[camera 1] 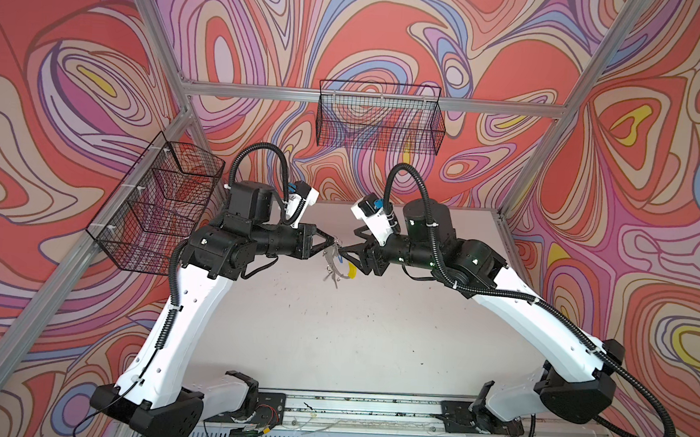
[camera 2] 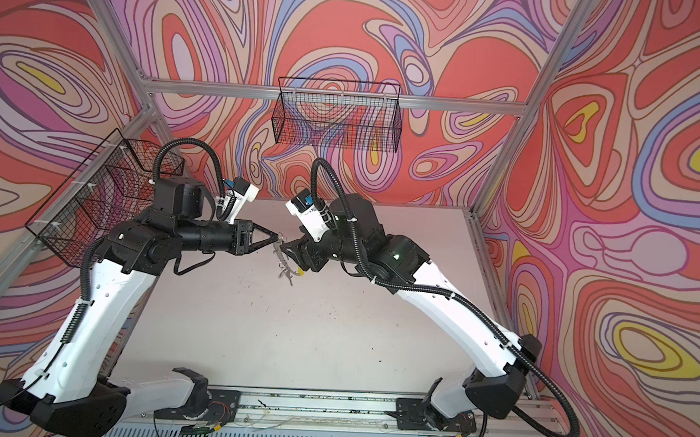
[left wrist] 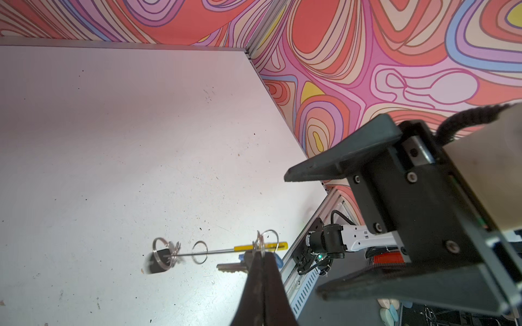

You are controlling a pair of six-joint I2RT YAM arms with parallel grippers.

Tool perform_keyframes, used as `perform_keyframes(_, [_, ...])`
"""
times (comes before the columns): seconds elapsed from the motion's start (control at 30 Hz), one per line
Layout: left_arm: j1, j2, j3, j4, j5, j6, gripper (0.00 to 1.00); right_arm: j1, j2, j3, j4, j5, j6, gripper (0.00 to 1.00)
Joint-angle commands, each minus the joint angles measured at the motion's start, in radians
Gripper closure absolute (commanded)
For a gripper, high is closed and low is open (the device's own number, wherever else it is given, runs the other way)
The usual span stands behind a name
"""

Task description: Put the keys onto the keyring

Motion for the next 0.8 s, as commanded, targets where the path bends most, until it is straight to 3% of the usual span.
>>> perform_keyframes(0.0, [0.002,0.003,0.036,-0.045,0.026,0.056,1.0,0.0,0.071,0.058,-0.086,-0.016,-0.039,0.31])
perform_keyframes(0.23, [0.003,-0.004,0.028,-0.039,0.004,0.054,1.0,0.0,0.128,0.107,-0.115,-0.091,-0.024,0.34])
perform_keyframes(0.43, [0.002,-0.007,0.033,-0.022,-0.018,0.035,1.0,0.013,0.139,0.106,-0.11,-0.069,-0.003,0.33])
perform_keyframes(0.57, [0.003,-0.009,0.039,-0.019,-0.005,0.032,1.0,0.017,0.144,0.094,-0.105,0.003,-0.002,0.46])
perform_keyframes(0.77, [0.002,-0.004,0.047,-0.045,-0.006,0.043,1.0,0.016,0.126,0.068,-0.093,0.011,-0.01,0.82])
